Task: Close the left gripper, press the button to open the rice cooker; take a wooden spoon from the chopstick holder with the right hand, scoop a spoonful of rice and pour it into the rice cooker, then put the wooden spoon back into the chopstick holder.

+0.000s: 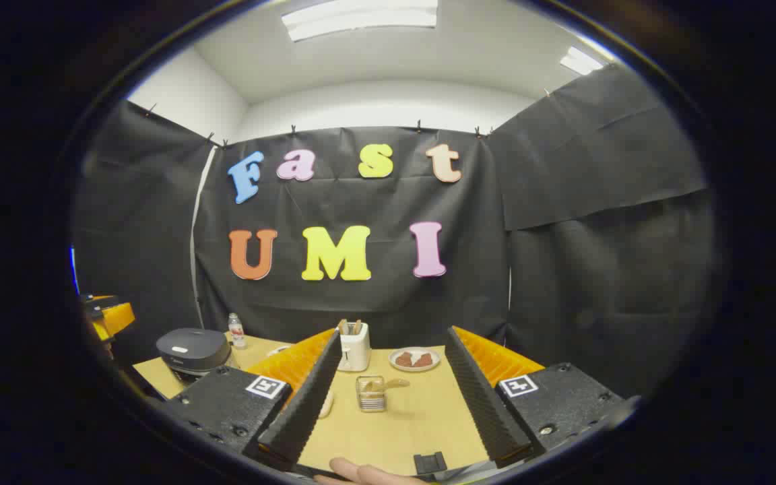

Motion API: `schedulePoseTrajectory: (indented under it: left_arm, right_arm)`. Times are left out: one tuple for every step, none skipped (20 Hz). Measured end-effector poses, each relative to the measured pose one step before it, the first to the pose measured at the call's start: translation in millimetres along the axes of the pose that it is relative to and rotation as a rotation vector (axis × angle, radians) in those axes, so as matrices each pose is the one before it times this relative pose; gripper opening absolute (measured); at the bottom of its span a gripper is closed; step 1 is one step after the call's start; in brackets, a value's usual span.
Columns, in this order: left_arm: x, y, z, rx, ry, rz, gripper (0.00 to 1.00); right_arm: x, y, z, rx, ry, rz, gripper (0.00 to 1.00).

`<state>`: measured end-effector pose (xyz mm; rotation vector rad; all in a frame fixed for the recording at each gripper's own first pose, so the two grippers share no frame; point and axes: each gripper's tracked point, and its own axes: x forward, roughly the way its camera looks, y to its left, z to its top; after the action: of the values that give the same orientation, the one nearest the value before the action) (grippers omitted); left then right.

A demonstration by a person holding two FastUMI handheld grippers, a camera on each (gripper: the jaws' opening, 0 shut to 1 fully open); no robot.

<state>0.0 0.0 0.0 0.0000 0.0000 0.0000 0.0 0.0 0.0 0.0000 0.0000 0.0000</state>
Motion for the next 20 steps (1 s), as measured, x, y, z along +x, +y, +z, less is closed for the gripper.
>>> schedulePoseTrajectory:
  left_arm:
    - [-0.46,-1.3,-0.82,-0.00423,0.00151,-0.00763,0.95]
    - [-0.44,-0.2,0.11,0.00222,0.00239,-0.00044,0.95]
    - [-0.02,0.1,-0.34,0.00422,0.00228,-0.00119,0.95]
    - [-0.5,0.05,0.13,0.00602,0.00138,-0.00308,0.95]
    - [-0.14,0.91,-0.4,0.00794,0.00182,-0.00106,0.95]
    - [-0.46,1.22,0.39,0.00646,0.00115,0.00287,0.95]
    - [0.36,-0.02,0.2,0.00299,0.00022,0.00129,0.95]
    - [0.33,-0.38,0.58,-0.00103,-0.00109,-0.00091,0.95]
    - [-0.07,-0.94,-0.31,-0.00344,0.00008,-0.00214,0.95]
    - [-0.08,-0.82,0.1,-0.00296,0.00074,-0.00258,0.95]
    - [0.22,-0.6,-0.54,-0.00237,0.00216,-0.00121,0.95]
    - [-0.14,-0.57,-0.55,-0.00104,0.00231,-0.00129,0.95]
    - [-0.01,-0.37,0.08,0.00021,0.00072,-0.00148,0.95]
    - [-0.03,-0.17,0.19,0.00146,-0.00057,-0.00053,0.95]
    - [0.27,-0.25,0.77,0.00144,-0.00207,-0.00099,0.95]
    - [0.02,-0.45,0.59,0.00148,-0.00086,-0.00153,0.95]
    - [0.09,0.57,0.32,0.00089,-0.00027,0.00303,0.95]
    - [0.6,0.79,-0.2,-0.00325,-0.00135,0.00685,0.95]
    - [0.76,-1.1,0.99,-0.003,-0.00103,0.00318,0.95]
    - [0.48,0.05,-0.51,-0.00303,-0.00119,0.00235,0.95]
  right_arm:
    - [0.23,-1.23,-0.77,0.00448,0.00142,0.00077,0.99]
    - [-0.18,-1.75,-0.24,0.00682,0.00098,-0.00265,1.0]
    - [0.52,-0.64,-1.42,0.00612,0.00244,-0.00045,0.99]
    - [0.26,-0.03,-1.13,0.00463,0.00434,0.00194,1.0]
    - [0.38,-0.87,-2.27,0.00171,0.00414,0.00045,1.0]
    - [0.71,-0.61,-0.99,0.00079,0.00326,-0.00008,1.0]
    - [-0.14,-1.0,-0.77,0.00068,0.00362,-0.00164,1.0]
    - [0.81,-1.31,-0.18,0.0017,0.00204,-0.00212,0.99]
    - [-0.5,-0.31,0.45,0.00007,0.00118,-0.00061,0.99]
    - [-0.06,0.19,0.67,-0.00049,-0.00062,0.00084,0.99]
    - [-0.63,0.03,0.19,-0.00137,-0.00158,0.0007,1.0]
    - [-0.13,-1.31,0.45,-0.00184,-0.00063,-0.00062,1.0]
    - [-0.81,-0.21,0.39,-0.00029,-0.00239,-0.00063,0.99]
    - [0.26,0.31,1.55,-0.00059,-0.00174,0.00053,1.0]
    - [-0.2,0.39,0.0,-0.00239,-0.00183,0.00264,1.0]
    - [0.1,0.24,1.08,0.00038,-0.00294,0.00308,1.0]
    - [0.74,-0.3,-0.24,0.00193,-0.00196,0.0037,1.0]
    - [0.79,-0.83,-0.16,0.00306,-0.00038,0.0017,1.0]
    - [0.4,-1.68,-0.84,0.00313,0.00063,0.00232,0.96]
    - [1.27,-1.27,-0.63,0.00257,0.00049,0.00173,1.0]
